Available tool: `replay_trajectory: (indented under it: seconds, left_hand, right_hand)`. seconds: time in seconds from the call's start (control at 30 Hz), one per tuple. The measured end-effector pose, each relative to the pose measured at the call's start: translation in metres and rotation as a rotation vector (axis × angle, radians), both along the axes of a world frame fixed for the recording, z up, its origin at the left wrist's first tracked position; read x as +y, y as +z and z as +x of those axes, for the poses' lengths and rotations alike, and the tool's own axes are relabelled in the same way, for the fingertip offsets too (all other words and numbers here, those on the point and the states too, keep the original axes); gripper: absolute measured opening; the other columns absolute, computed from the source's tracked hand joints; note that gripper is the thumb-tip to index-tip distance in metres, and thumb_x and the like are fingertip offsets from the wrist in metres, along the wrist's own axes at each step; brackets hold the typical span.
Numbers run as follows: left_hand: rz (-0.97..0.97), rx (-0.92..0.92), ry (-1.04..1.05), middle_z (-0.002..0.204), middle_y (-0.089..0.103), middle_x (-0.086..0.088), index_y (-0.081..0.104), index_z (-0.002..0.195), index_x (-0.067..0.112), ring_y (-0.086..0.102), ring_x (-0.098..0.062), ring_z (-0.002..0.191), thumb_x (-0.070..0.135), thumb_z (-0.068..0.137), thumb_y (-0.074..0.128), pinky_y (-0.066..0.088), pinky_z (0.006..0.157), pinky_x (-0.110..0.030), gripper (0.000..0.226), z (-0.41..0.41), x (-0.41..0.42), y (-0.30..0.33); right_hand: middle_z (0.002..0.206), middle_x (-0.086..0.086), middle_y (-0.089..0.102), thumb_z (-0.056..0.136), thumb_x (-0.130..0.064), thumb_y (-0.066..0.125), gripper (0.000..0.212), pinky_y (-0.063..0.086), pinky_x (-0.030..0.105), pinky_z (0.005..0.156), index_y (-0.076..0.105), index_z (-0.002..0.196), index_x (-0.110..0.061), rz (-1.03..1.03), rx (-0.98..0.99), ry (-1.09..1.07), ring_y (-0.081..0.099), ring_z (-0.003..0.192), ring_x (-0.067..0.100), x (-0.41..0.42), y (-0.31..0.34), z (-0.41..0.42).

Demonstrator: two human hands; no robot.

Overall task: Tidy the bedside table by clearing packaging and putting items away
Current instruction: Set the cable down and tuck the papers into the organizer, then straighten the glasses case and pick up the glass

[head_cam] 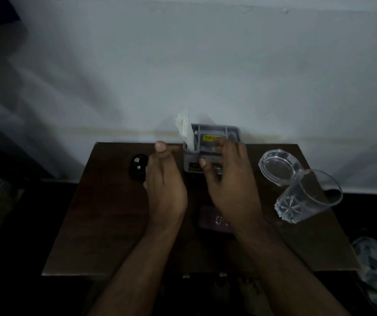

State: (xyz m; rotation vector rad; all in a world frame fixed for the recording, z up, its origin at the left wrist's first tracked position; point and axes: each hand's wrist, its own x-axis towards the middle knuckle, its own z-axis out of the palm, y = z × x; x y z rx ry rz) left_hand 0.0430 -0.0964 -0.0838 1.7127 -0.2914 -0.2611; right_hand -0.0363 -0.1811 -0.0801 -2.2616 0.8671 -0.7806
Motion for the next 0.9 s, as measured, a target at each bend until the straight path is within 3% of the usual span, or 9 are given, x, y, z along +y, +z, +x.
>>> replay_trajectory:
  seconds: [0.13,0.4,0.6,0.77,0.9]
  left_hand:
    - [0.057,0.043,-0.081,0.115,0.066,0.010,0.069,0.105,0.032,0.057,-0.014,0.120,0.081,0.084,0.011,0.035,0.115,-0.050,0.079,-0.026,0.021,0.000]
    - [0.326,0.049,-0.281,0.130,0.064,-0.001,0.069,0.117,0.028,0.053,-0.024,0.129,0.065,0.102,0.020,0.033,0.116,-0.053,0.063,-0.073,0.055,-0.012]
    - [0.372,0.071,-0.328,0.136,0.062,-0.004,0.065,0.125,0.025,0.052,-0.025,0.132,0.064,0.103,0.025,0.036,0.114,-0.048,0.060,-0.078,0.063,-0.020]
    - [0.402,-0.001,-0.339,0.120,0.062,-0.007,0.063,0.106,0.021,0.054,-0.028,0.122,0.059,0.104,0.027,0.038,0.110,-0.051,0.052,-0.078,0.051,-0.018]
    - [0.406,-0.137,-0.308,0.114,0.062,-0.008,0.054,0.091,0.023,0.054,-0.028,0.119,0.054,0.104,0.030,0.038,0.108,-0.053,0.042,-0.078,0.044,-0.017]
  right_hand:
    - [0.133,0.008,0.045,0.095,-0.026,0.067,0.043,0.050,0.046,0.100,0.053,0.135,-0.017,0.007,0.182,0.011,0.052,0.124,0.028,0.016,-0.005,-0.035]
    - [0.132,0.011,0.046,0.091,-0.030,0.069,0.049,0.045,0.048,0.104,0.054,0.136,-0.020,0.017,0.455,-0.086,0.051,0.124,0.034,0.042,-0.015,-0.090]
    - [0.138,0.011,0.041,0.091,-0.044,0.068,0.061,0.037,0.049,0.108,0.043,0.142,-0.022,0.074,0.594,-0.185,0.042,0.134,0.034,0.044,-0.019,-0.108]
    - [0.140,0.016,0.039,0.091,-0.050,0.067,0.064,0.039,0.049,0.107,0.040,0.137,-0.015,0.145,0.598,-0.215,0.042,0.133,0.039,0.039,-0.022,-0.106]
    - [0.139,0.017,0.038,0.092,-0.041,0.069,0.066,0.039,0.043,0.107,0.038,0.142,-0.011,0.147,0.557,-0.120,0.043,0.129,0.040,0.043,-0.024,-0.094]
